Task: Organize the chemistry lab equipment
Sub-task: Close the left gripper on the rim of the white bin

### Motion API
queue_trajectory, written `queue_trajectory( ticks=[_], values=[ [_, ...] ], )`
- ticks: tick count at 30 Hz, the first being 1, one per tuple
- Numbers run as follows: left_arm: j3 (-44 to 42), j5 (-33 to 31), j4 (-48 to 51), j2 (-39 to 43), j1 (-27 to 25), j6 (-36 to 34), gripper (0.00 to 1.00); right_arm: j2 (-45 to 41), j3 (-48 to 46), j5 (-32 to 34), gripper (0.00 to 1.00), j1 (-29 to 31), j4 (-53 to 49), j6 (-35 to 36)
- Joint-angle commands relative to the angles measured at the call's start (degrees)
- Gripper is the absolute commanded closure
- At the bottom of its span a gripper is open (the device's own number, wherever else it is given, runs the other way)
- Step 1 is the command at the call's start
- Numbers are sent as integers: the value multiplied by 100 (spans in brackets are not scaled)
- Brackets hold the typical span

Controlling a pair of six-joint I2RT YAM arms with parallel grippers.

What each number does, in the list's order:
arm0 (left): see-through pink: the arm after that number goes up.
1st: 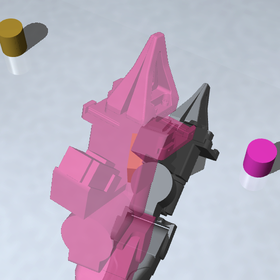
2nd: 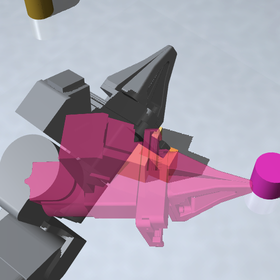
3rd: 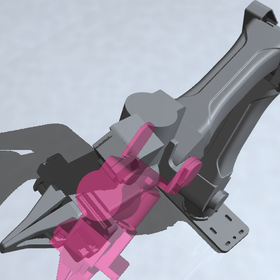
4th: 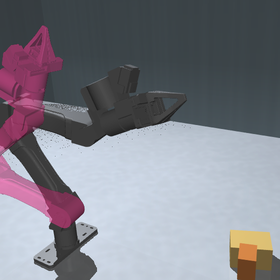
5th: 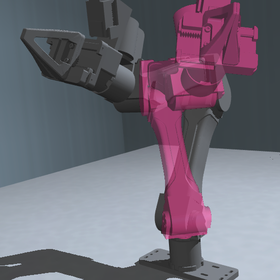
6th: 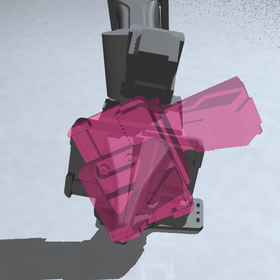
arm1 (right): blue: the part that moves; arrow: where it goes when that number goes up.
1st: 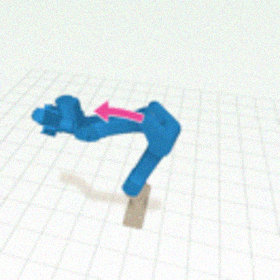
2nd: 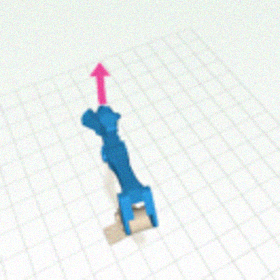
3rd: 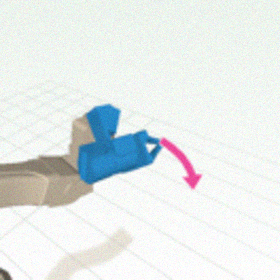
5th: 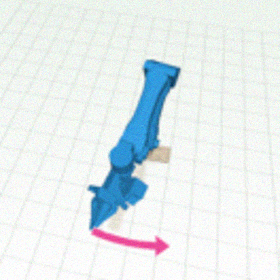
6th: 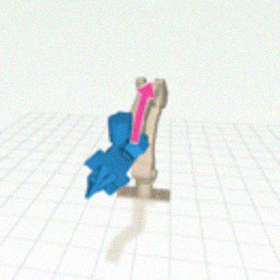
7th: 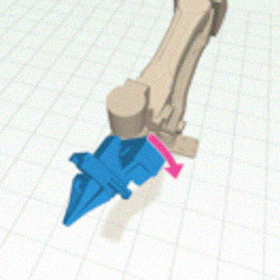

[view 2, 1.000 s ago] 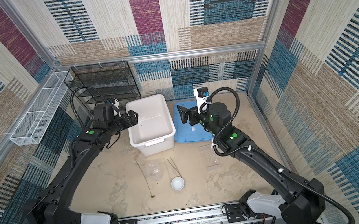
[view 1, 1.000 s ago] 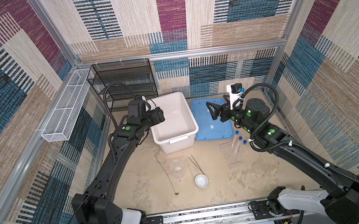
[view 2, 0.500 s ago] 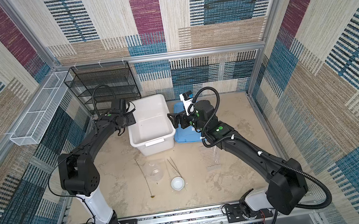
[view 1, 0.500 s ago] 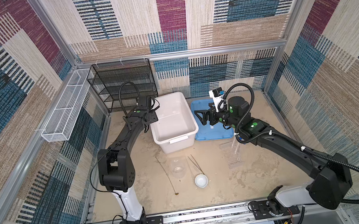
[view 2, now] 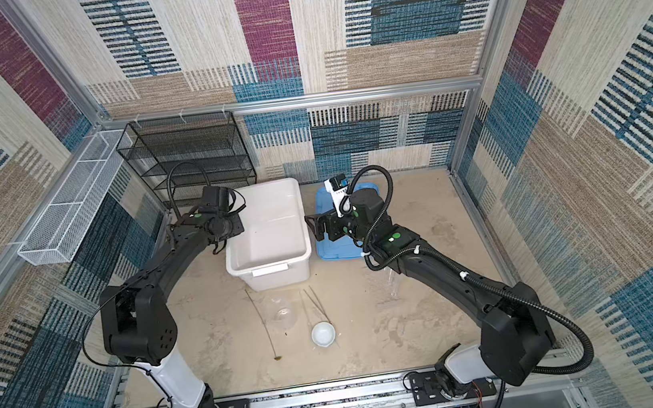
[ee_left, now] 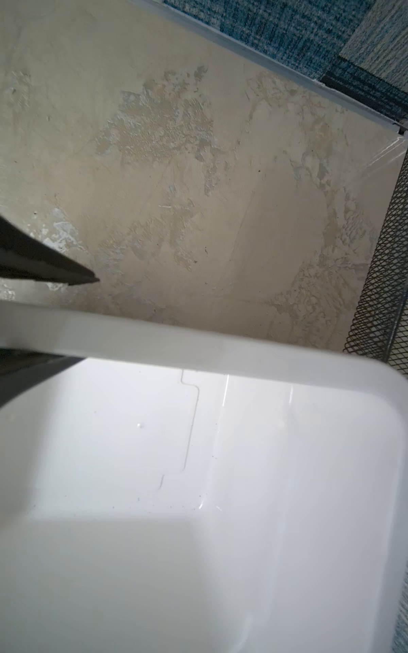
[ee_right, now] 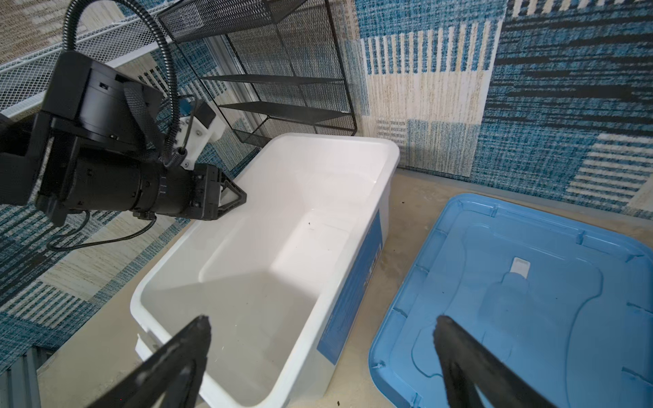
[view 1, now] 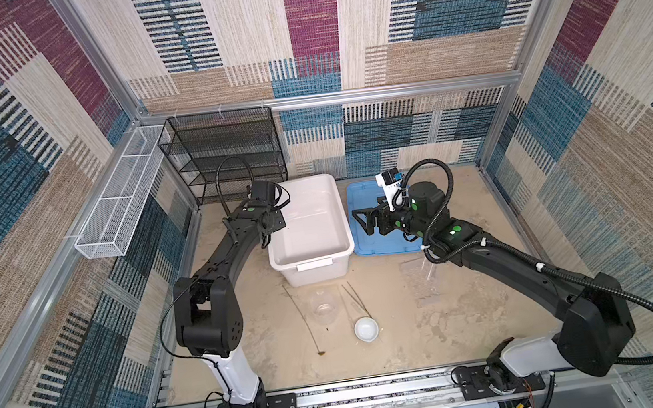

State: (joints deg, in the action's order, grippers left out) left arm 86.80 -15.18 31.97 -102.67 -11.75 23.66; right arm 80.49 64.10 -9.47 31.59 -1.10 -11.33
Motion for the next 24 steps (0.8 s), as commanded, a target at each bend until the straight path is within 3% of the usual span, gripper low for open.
queue_trajectory(
  ticks=[1,14,24],
  values=[
    [-154,-4,-83,178,55,309,73,36,-15,-46,0,22,229,-105],
    [-1066,714,-853,1029,559,1629,87,96,-114,-88,0,66,351,-182],
    [-2211,-124,-1794,1804,573,2531,85,280,-14,-245,0,153,428,-286]
  ],
)
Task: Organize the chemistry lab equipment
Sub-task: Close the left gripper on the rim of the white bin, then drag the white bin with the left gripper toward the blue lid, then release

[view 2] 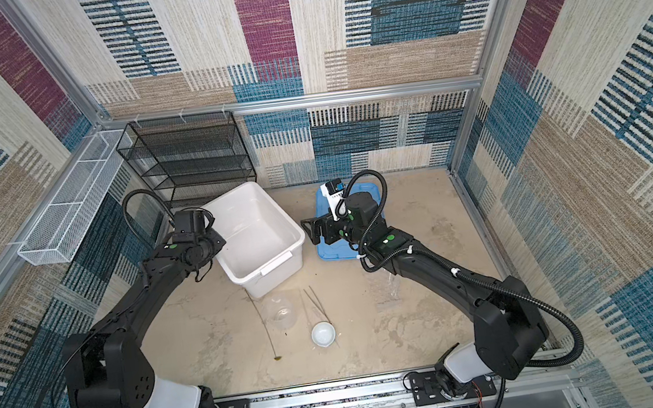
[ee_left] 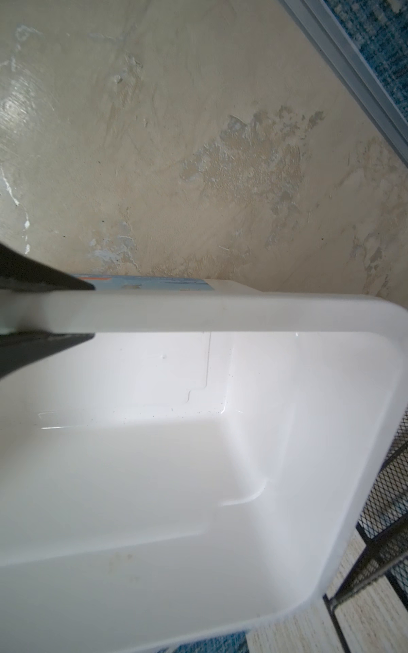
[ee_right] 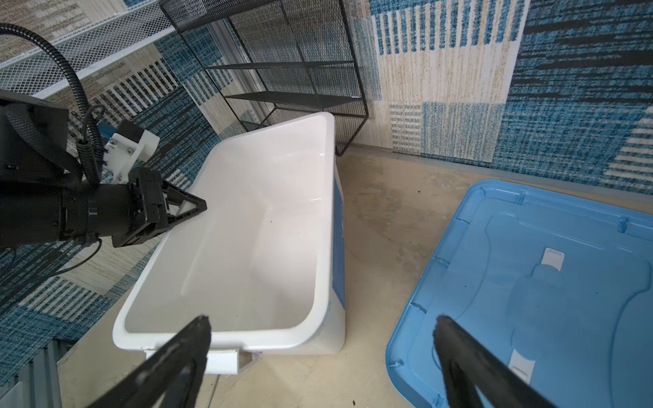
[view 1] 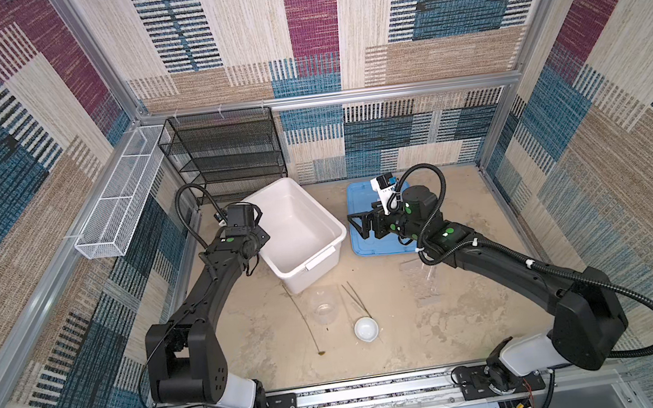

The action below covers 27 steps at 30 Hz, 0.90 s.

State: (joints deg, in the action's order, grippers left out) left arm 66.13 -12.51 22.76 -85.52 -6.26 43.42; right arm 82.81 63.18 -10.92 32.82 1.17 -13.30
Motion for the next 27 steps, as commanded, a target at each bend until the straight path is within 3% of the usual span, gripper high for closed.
queue_trajectory(
  ticks=[1,6,12,15,21,27],
  values=[
    [-148,-331,-889,46,36,632,83,81,104,-111,0,47,200,-94],
    [-507,-303,-1277,173,-13,871,78,146,178,-93,0,104,171,-76],
    [-655,150,-1204,349,-55,833,41,229,248,-67,0,128,97,-50],
    [-977,427,-1200,689,-59,900,28,223,258,-50,0,128,61,-20],
    [-1258,1000,-713,1403,-229,688,16,68,96,-81,0,137,202,60],
    [-1592,1217,-852,1793,-707,1067,12,-14,34,-69,0,137,324,8]
  ],
)
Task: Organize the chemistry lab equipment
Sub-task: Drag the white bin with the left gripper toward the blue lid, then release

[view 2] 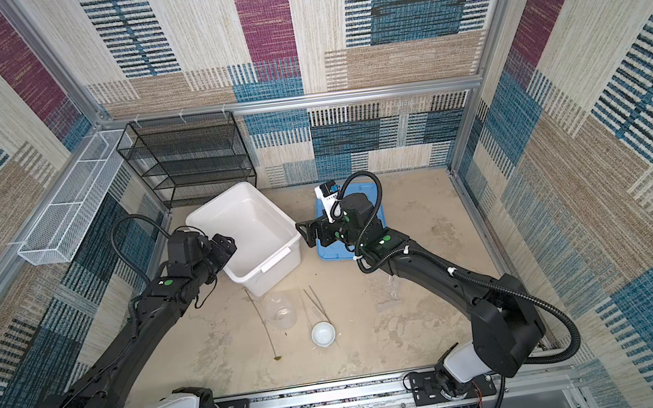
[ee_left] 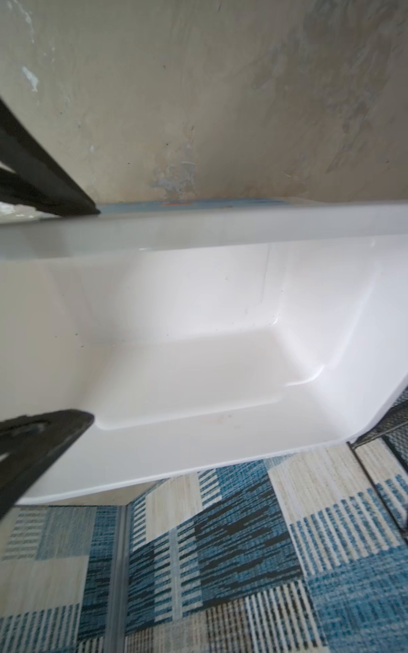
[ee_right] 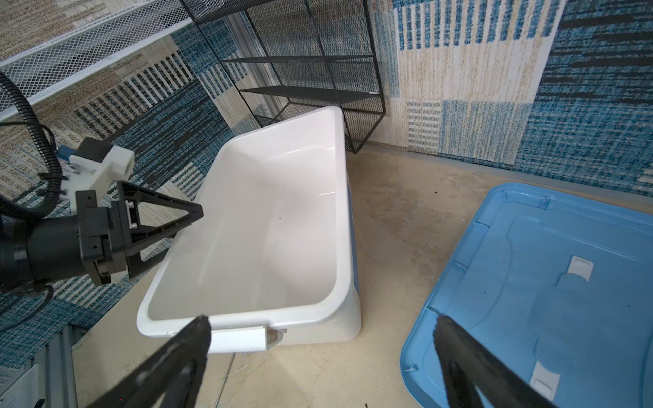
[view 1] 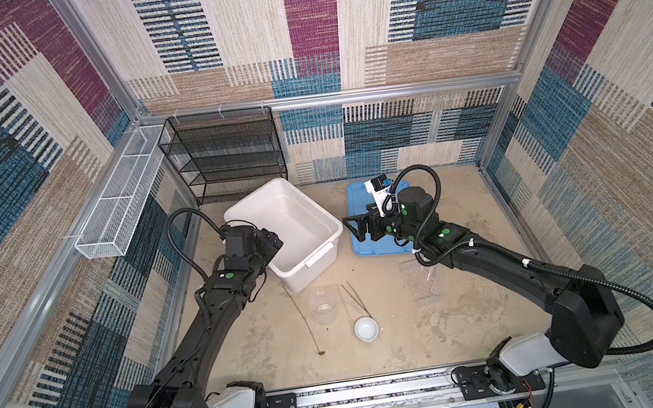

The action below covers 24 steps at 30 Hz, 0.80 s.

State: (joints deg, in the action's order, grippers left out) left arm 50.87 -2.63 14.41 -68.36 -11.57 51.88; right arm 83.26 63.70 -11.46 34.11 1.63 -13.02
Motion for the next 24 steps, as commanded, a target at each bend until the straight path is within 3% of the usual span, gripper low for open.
queue_trajectory(
  ticks=[1,11,24],
  values=[
    [-59,224,-58,66,-316,225,12,-78,-51,4,0,8,293,-31],
    [277,283,-392,-596,-1353,400,11,-355,-231,355,1,8,342,51],
    [1023,494,-842,-1744,-2008,561,12,-687,-578,1181,0,8,468,-41]
  ],
)
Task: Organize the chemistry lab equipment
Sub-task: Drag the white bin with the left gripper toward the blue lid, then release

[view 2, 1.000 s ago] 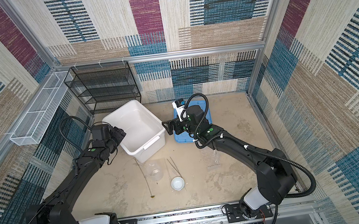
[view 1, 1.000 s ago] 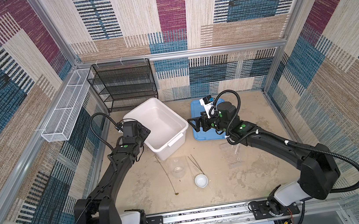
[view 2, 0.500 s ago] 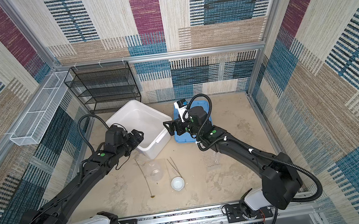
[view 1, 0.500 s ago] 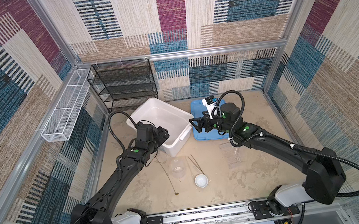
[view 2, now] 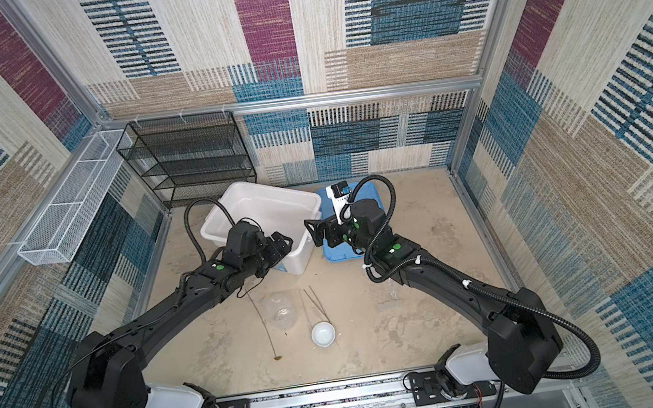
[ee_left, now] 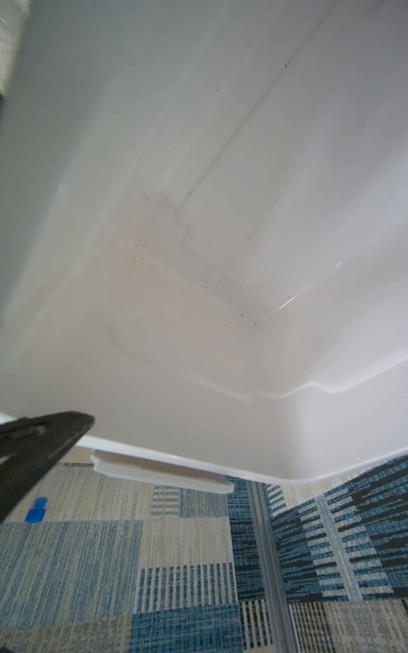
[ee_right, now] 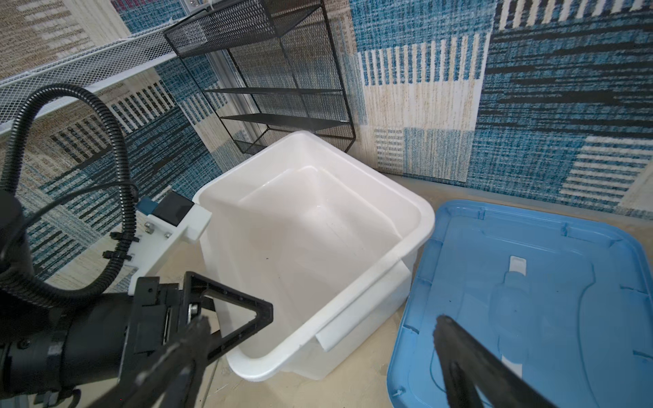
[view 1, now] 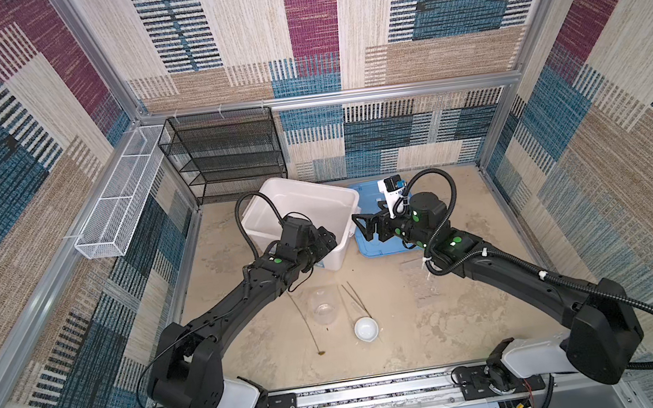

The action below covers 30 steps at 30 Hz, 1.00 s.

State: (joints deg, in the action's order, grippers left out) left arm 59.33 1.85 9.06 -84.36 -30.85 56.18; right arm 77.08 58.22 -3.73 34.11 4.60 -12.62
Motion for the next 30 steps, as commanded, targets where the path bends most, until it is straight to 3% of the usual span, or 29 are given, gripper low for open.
queue_trajectory(
  ticks=[1,18,23,30],
  values=[
    [230,87,-352,-233,-116,147,12,-91,-30,565,0,8,106,-91],
    [1217,218,-547,-1319,-395,-59,10,-294,-145,1108,0,-1,48,-74],
    [1367,200,-471,-1264,-474,-287,8,-329,-147,1155,0,-1,50,-50],
    [919,166,-408,-645,-494,-460,3,-426,-127,1230,1,-1,-29,-53]
  ],
)
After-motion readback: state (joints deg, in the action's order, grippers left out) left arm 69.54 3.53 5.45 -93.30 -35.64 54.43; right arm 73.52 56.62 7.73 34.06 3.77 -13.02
